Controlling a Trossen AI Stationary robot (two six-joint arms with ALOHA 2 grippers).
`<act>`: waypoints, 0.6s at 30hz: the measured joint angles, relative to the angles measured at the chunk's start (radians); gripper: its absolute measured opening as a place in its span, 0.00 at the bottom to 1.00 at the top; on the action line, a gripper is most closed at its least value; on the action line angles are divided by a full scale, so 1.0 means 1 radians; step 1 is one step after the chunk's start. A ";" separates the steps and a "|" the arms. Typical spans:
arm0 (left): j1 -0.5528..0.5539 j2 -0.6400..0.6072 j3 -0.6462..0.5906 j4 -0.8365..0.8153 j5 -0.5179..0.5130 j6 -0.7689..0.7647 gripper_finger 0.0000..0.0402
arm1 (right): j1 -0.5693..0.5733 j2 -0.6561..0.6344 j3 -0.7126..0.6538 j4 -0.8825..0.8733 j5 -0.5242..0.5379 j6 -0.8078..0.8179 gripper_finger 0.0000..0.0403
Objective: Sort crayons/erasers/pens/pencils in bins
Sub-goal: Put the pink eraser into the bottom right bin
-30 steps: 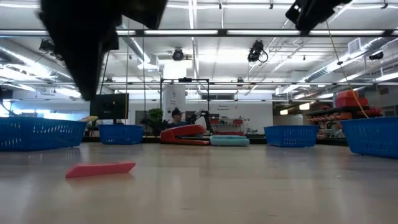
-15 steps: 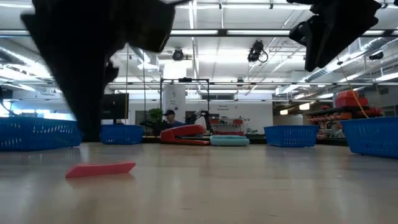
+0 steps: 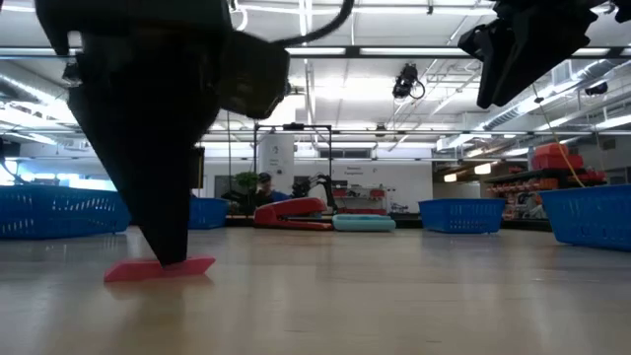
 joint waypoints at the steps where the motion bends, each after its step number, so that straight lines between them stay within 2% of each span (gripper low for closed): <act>1: -0.001 0.009 0.000 0.000 -0.003 -0.001 0.46 | 0.000 0.000 0.000 -0.001 0.005 0.000 0.29; 7: -0.004 0.029 0.005 -0.028 -0.072 -0.024 0.43 | 0.000 -0.003 0.000 -0.006 0.004 0.014 0.29; 14: -0.016 0.047 0.003 -0.006 -0.102 -0.023 0.42 | 0.000 -0.011 0.000 -0.015 0.000 0.052 0.29; 18: -0.026 0.063 0.003 -0.005 -0.134 0.028 0.37 | 0.000 -0.018 0.000 -0.031 -0.002 0.055 0.29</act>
